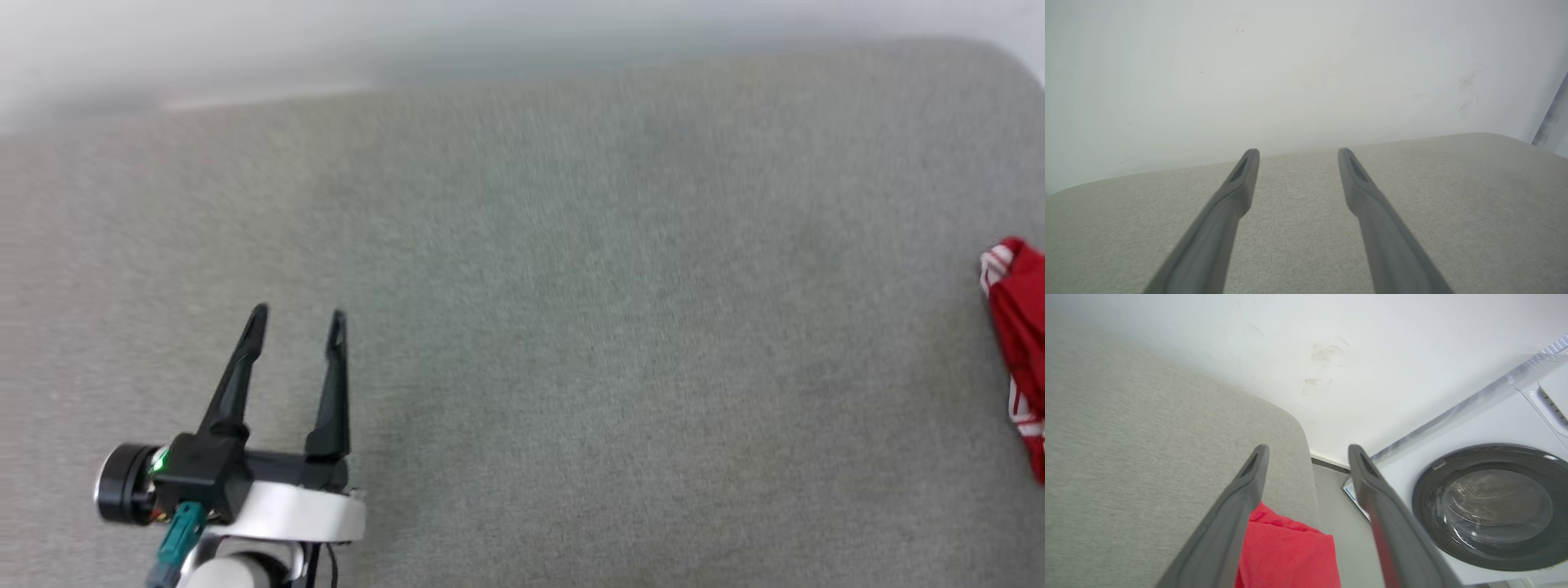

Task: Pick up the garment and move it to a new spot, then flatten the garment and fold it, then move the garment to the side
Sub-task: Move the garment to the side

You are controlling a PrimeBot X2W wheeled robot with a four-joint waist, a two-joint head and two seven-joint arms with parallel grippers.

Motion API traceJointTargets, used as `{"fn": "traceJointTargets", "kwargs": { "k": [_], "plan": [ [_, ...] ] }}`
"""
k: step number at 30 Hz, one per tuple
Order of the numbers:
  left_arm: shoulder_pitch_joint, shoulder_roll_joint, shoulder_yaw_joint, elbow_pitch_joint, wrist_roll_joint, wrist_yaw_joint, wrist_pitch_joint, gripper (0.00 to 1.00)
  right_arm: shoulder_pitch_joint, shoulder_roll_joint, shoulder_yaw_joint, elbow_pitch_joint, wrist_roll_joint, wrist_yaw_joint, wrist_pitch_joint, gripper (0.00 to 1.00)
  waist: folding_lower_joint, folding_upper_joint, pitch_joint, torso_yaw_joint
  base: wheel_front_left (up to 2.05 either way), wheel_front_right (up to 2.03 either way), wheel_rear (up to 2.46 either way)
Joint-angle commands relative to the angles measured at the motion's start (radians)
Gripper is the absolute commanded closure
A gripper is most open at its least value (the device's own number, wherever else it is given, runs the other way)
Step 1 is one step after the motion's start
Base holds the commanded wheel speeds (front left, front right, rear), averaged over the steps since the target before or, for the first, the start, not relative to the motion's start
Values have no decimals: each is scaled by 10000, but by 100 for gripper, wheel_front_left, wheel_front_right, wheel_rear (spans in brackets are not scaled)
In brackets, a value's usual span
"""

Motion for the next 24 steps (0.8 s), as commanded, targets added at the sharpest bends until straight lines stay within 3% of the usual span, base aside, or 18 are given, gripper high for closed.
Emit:
{"fn": "traceJointTargets", "kwargs": {
  "k": [1, 3, 9, 13, 24],
  "plan": [
    [250, -42, 161, 31, 7, 48, -22, 0, 329, 614, -66, -350, 240, -9, -307, 0, 1, 0, -828, 360, 0, 0, 0],
    [379, -54, 249, 60, 47, 63, -22, 0, 516, 880, 49, -632, 244, -9, -568, 0, 1, 0, -973, 423, 0, 0, 0],
    [851, -182, 708, 150, -46, 43, -22, 0, 1864, 2958, -192, -1574, 716, -9, -2043, 0, 1, 0, -1571, 760, 0, 0, 0],
    [1092, -252, 814, 250, -45, -53, -22, 0, 2725, 3853, -44, -1406, 1082, -9, -3148, 0, 1, 0, -1864, 915, 0, 0, 0],
    [1496, -359, 1001, 689, -80, -372, -22, 0, 3669, 4433, 197, 438, 2190, -9, -5095, 0, 1, 0, -2257, 1075, 0, 0, 0]
  ]
}}
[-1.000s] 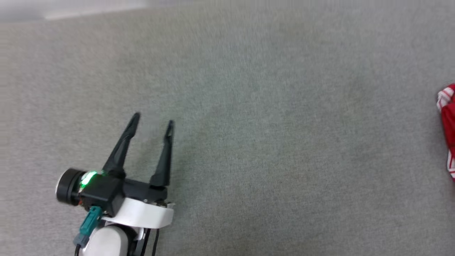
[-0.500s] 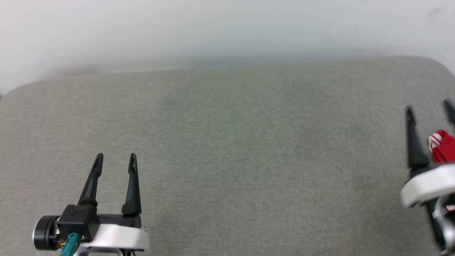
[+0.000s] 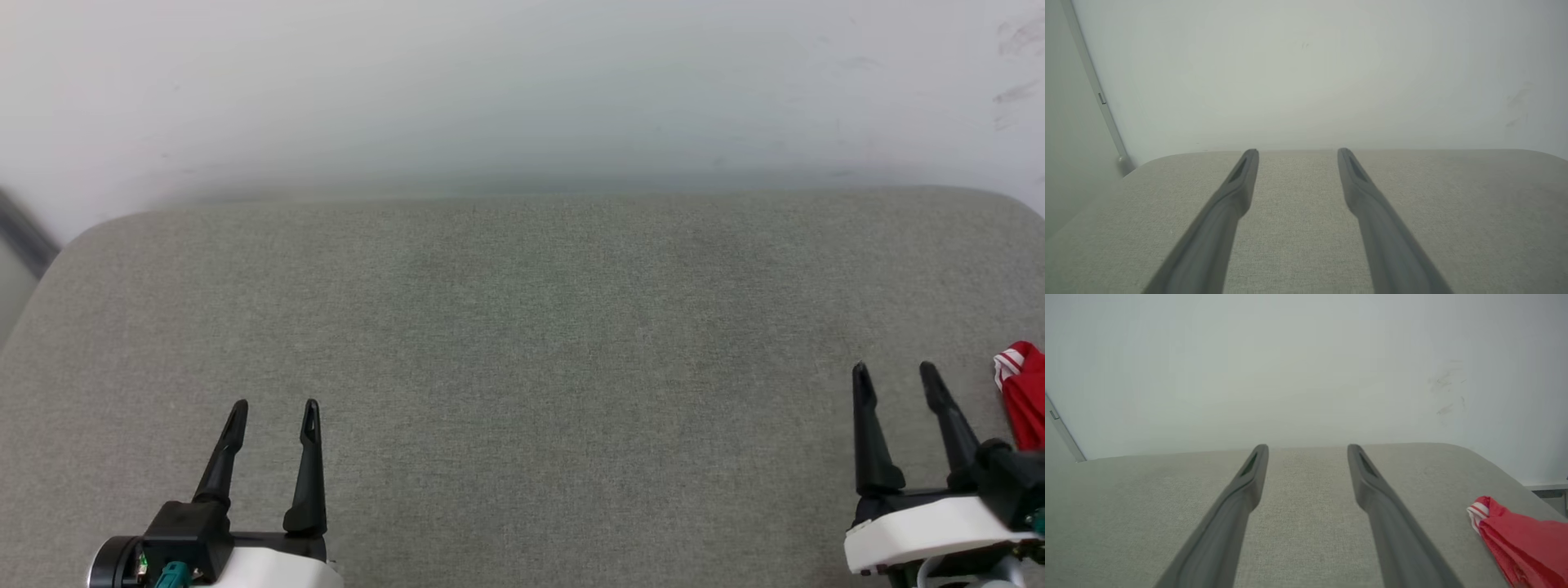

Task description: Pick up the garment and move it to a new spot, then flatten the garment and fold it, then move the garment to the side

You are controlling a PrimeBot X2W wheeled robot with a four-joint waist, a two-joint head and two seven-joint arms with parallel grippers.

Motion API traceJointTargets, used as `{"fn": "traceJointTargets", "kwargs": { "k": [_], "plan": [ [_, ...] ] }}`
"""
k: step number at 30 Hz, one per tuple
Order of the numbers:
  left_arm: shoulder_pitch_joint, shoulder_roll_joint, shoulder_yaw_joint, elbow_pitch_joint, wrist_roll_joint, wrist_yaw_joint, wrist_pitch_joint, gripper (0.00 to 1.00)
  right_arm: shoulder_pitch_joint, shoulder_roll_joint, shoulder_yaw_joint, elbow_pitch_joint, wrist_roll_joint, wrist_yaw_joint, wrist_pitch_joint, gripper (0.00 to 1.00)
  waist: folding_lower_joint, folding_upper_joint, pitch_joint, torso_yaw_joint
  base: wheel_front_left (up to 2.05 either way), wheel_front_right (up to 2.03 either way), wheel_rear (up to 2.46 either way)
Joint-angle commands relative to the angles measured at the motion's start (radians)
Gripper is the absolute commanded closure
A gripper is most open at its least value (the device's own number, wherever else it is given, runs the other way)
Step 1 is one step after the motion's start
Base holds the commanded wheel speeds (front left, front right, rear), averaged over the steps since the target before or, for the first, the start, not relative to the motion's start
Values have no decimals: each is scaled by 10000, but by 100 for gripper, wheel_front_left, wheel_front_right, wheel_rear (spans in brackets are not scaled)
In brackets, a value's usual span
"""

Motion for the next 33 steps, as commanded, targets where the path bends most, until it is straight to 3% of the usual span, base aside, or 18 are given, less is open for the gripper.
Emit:
{"fn": "traceJointTargets", "kwargs": {
  "k": [1, 11, 32, 33],
  "plan": [
    [114, -9, 44, 42, 8, -55, -22, 0, 88, 60, 44, 109, 43, -8, -101, 0, 2, 0, -14, -3, 0, 0, 0],
    [154, -52, 212, 67, 63, -242, -22, 0, -174, 63, 425, 913, 219, -8, -516, 0, 2, 0, -61, -45, 0, 0, 0],
    [221, -136, 393, 50, -153, -318, -22, 0, -75, 66, 590, 980, -9, -8, -654, 0, 2, 0, -95, 16, 0, 0, 0],
    [158, -121, 376, 94, -140, -274, 2, 100, -58, 27, 587, 993, 54, 0, -608, 100, 2, 0, -97, 17, 0, 0, 0]
  ]
}}
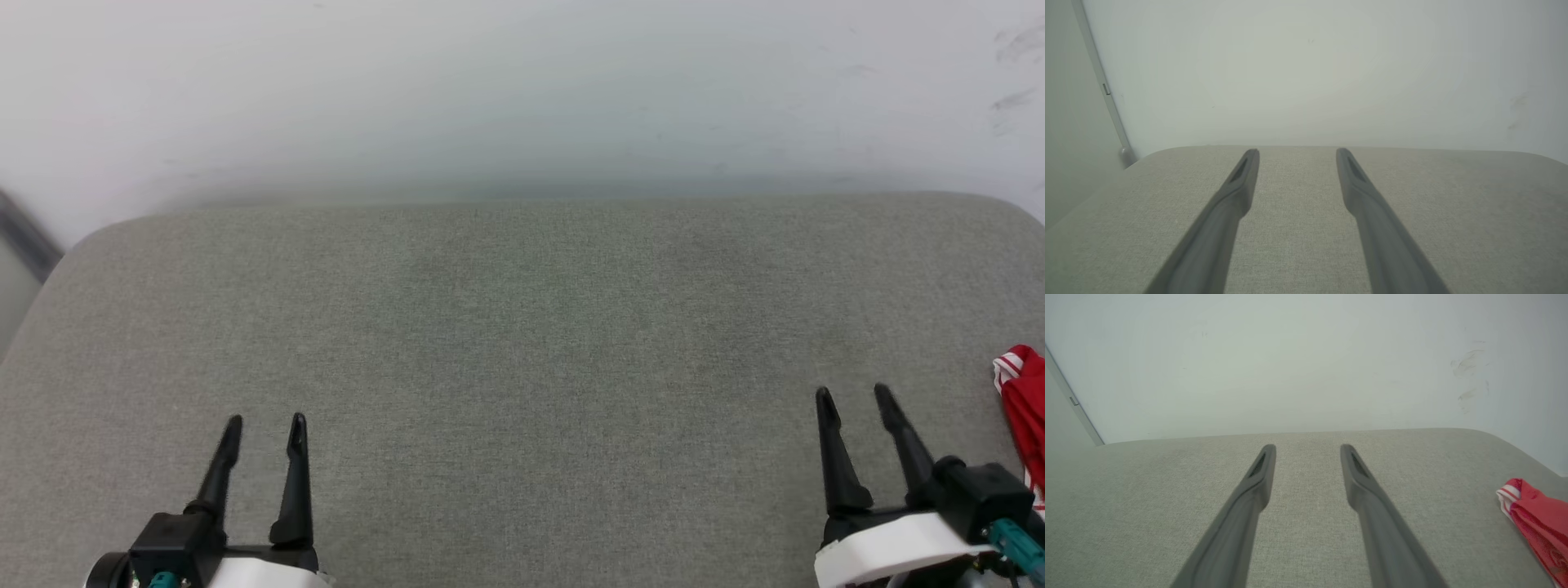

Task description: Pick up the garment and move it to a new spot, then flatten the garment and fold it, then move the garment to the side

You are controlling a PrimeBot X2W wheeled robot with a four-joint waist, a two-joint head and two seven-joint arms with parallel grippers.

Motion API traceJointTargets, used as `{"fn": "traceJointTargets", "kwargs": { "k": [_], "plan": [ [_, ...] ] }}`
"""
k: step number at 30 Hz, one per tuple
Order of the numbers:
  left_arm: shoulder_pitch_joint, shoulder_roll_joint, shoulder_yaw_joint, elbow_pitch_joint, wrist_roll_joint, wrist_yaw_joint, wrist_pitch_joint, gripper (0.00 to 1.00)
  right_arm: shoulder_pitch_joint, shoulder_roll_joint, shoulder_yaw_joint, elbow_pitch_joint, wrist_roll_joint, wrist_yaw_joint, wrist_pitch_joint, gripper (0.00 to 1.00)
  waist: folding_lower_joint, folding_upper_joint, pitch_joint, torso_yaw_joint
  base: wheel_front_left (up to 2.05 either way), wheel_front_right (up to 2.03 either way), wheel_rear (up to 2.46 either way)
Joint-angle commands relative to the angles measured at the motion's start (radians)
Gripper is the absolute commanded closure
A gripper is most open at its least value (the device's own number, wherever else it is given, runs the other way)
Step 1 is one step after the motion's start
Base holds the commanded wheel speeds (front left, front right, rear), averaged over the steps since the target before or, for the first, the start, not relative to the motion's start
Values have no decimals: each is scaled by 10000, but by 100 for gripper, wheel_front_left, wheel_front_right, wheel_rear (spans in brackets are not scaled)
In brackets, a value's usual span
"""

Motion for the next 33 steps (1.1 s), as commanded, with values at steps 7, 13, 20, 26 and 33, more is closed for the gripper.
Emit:
{"fn": "traceJointTargets", "kwargs": {
  "k": [7, 13, 20, 26, 33],
  "plan": [
    [-54, -37, 11, 460, -783, -8, 252, 100, 79, 3, -51, 354, 820, 0, 215, 100, 0, 0, 0, -11, 0, 0, 0],
    [-231, -34, 40, 636, -1987, -21, 551, 100, -20, 4, -114, 399, 2010, -1, 507, 100, 0, 0, 1, -28, 0, 0, 0],
    [-421, -31, 65, 826, -3286, -36, 867, 100, -135, 6, -180, 452, 3290, -1, 819, 100, 0, 0, 2, -47, 0, 0, 0],
    [-548, -29, 84, 957, -4154, -47, 1080, 100, -210, 7, -226, 493, 4141, -1, 1031, 100, 0, 0, 2, -62, 0, 0, 0],
    [-716, -26, 106, 1128, -5281, -62, 1359, 100, -311, 9, -289, 548, 5250, -1, 1306, 100, 0, 0, 3, -82, 0, 0, 0]
  ]
}}
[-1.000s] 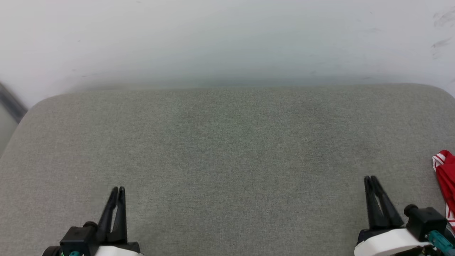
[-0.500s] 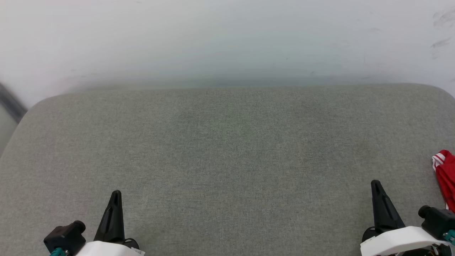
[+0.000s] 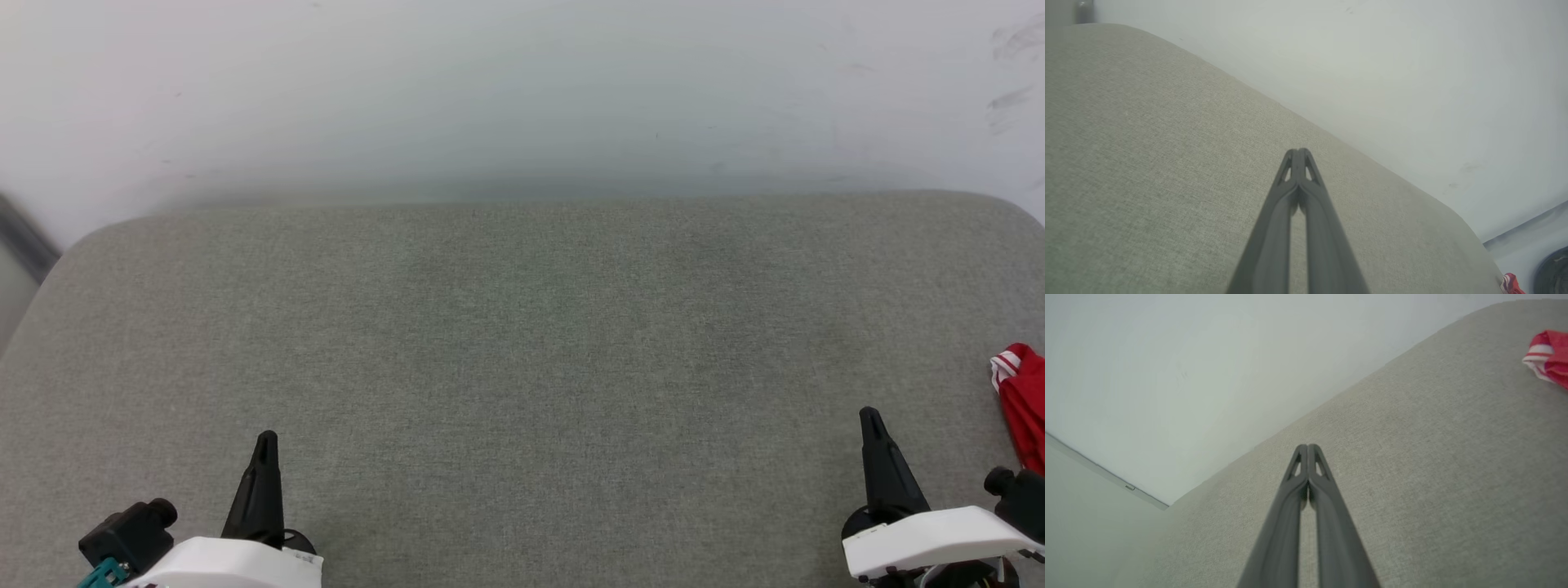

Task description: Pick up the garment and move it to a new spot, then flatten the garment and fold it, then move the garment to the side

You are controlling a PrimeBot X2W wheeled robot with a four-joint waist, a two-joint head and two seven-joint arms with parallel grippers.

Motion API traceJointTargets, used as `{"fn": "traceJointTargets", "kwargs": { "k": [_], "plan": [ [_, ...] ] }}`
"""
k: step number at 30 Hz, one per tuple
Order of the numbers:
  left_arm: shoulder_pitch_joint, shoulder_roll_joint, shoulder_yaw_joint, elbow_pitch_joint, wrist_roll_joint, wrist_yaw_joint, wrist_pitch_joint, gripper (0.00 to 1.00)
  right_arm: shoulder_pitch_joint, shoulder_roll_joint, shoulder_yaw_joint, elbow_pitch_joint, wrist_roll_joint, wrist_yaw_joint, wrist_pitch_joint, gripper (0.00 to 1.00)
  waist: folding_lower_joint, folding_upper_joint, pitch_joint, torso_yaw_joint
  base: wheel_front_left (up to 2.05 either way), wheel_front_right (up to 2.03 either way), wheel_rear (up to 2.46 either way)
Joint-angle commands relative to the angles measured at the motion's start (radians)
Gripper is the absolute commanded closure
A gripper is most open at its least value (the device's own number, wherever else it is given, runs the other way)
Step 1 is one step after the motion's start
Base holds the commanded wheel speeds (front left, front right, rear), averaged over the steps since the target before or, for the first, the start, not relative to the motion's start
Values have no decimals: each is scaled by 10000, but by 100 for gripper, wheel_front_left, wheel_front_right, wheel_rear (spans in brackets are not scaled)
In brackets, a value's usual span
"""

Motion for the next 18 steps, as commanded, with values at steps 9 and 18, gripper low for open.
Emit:
{"fn": "traceJointTargets", "kwargs": {
  "k": [9, 18],
  "plan": [
    [-453, 26, 62, 100, -1453, -70, 348, 100, -408, 8, -104, -34, 1431, -2, 326, 100, 0, 0, 1, -24, 0, 0, 0],
    [-635, 29, 90, 290, -2664, -85, 649, 100, -512, 10, -170, 30, 2625, -2, 623, 100, 0, 0, 2, -50, 0, 0, 0]
  ]
}}
